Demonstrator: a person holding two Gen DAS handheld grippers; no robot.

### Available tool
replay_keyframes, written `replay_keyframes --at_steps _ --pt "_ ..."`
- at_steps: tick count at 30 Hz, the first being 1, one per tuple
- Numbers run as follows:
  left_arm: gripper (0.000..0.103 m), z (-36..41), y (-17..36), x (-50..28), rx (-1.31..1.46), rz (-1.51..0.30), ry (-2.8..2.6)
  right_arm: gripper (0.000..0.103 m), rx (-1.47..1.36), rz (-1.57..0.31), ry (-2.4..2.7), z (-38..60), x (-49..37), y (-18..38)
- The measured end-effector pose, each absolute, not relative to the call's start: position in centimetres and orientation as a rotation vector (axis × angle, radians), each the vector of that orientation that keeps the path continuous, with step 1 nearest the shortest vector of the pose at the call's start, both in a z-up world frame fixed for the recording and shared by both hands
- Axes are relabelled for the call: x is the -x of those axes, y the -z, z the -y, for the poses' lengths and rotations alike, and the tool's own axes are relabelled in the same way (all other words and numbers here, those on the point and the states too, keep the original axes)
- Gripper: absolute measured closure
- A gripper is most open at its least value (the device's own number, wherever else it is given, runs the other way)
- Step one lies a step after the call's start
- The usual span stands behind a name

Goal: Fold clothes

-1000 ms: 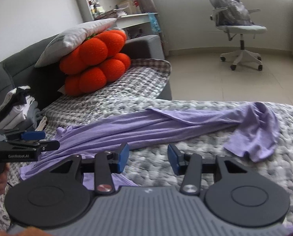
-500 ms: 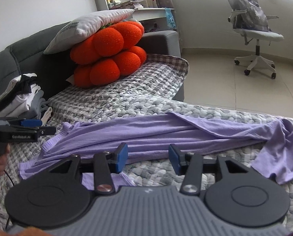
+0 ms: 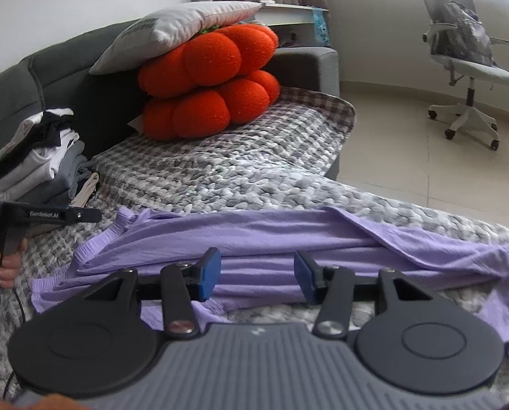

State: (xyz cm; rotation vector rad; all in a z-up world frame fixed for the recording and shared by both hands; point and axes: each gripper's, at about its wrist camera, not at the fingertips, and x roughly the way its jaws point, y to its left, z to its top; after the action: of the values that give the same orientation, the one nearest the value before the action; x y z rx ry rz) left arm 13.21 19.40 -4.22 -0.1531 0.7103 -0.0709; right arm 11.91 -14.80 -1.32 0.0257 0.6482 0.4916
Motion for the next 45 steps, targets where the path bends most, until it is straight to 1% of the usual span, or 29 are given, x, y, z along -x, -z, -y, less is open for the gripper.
replay_keyframes --at_steps 5,12,18,20,25,27,34,37,38,39,41,45 --pt "0.041 -19.9 5.2 -14.5 0.191 -0.716 0.107 0.051 -0.008 -0.651 -0.514 13.3 -12.6 1.7" --pt "0.052 -19.5 6.1 -15.9 0.21 -0.747 0.182 0.051 0.016 -0.664 -0.52 12.1 -13.3 2.0" --pt "0.058 -19.2 6.9 -16.9 0.208 -0.781 0.224 0.051 0.065 -0.662 -0.533 11.1 -14.1 1.3" --pt "0.063 -19.2 7.3 -17.1 0.202 -0.788 0.222 0.051 0.079 -0.67 -0.556 10.6 -14.8 1.3" --pt "0.073 -20.2 7.8 -17.4 0.252 -0.787 0.229 0.051 0.111 -0.689 -0.614 9.2 -16.6 1.2" --pt "0.082 -20.7 7.9 -17.5 0.277 -0.785 0.234 0.051 0.117 -0.699 -0.643 8.4 -17.5 1.4" --pt "0.082 -21.3 8.3 -17.5 0.325 -0.763 0.253 0.051 0.163 -0.741 -0.739 3.5 -20.9 3.3" --pt "0.081 -21.8 8.5 -17.4 0.347 -0.759 0.265 0.06 0.179 -0.763 -0.751 1.9 -21.9 3.8" --pt "0.081 -21.9 8.5 -17.4 0.354 -0.757 0.27 0.064 0.19 -0.772 -0.753 1.5 -22.1 3.9" --pt "0.079 -22.0 8.6 -17.4 0.361 -0.755 0.276 0.069 0.201 -0.782 -0.754 1.2 -22.3 4.0" --pt "0.076 -22.2 8.7 -17.4 0.376 -0.75 0.287 0.073 0.226 -0.798 -0.748 0.7 -22.4 4.2" --pt "0.076 -22.6 8.8 -17.6 0.415 -0.746 0.302 0.078 0.26 -0.828 -0.736 0.2 -22.5 4.6"
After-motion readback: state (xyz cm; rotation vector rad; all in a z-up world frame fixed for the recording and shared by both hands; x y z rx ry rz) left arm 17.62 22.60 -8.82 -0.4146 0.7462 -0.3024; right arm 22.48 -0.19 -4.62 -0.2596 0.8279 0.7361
